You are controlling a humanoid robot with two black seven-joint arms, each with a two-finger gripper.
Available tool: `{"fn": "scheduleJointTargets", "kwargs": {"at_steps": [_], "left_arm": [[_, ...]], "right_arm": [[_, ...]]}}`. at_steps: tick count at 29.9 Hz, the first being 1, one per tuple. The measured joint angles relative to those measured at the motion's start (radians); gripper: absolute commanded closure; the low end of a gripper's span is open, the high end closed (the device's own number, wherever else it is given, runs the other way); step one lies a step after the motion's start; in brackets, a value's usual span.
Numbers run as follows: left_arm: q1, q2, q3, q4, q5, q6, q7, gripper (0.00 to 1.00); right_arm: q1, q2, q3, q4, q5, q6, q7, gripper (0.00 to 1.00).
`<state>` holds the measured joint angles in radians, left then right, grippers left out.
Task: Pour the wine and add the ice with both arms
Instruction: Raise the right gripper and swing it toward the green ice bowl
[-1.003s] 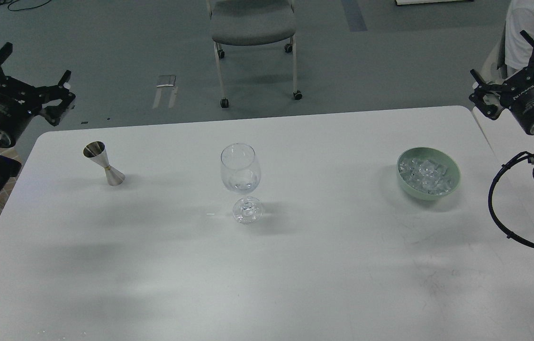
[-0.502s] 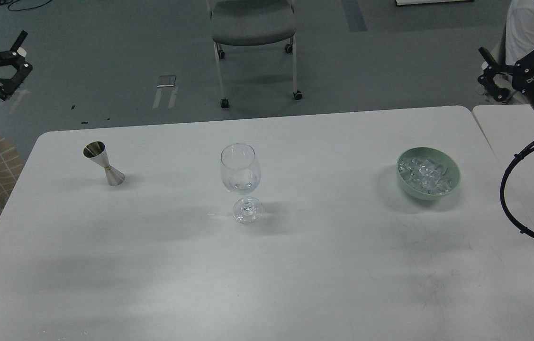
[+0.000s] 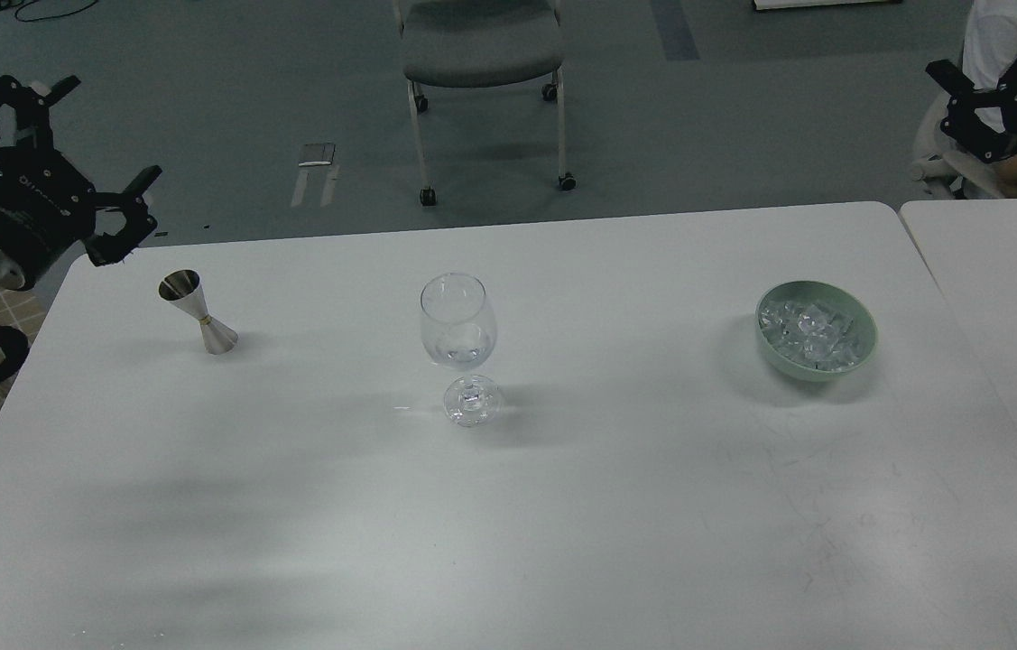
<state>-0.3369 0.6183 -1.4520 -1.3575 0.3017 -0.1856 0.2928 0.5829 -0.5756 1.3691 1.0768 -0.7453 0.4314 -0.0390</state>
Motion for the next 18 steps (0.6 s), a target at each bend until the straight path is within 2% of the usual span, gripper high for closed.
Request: {"fn": "scheduleJointTargets", "kwargs": {"at_steps": [5,8,13,18], "left_arm": [[0.004,-0.033,-0.001,-0.001,0.035,0.003,0.000,0.02],[0.015,-0.047,-0.010,-0.006,0.045,0.003,0.000,0.02],[0.052,-0.052,-0.018,-0.015,0.046,-0.006,-0.001,0.02],[0.059,-0.056,-0.019,-0.017,0.045,-0.009,-0.001,0.02]], "right_arm": [[0.045,0.000,-0.045,0.047,-0.273,0.000,0.002,0.00],[0.039,-0.014,-0.078,0.134,-0.458,0.002,0.003,0.00],[0.037,-0.106,-0.136,0.226,-0.779,0.003,0.003,0.00],[0.089,-0.140,-0.276,0.236,-0.930,0.003,0.002,0.00]]}}
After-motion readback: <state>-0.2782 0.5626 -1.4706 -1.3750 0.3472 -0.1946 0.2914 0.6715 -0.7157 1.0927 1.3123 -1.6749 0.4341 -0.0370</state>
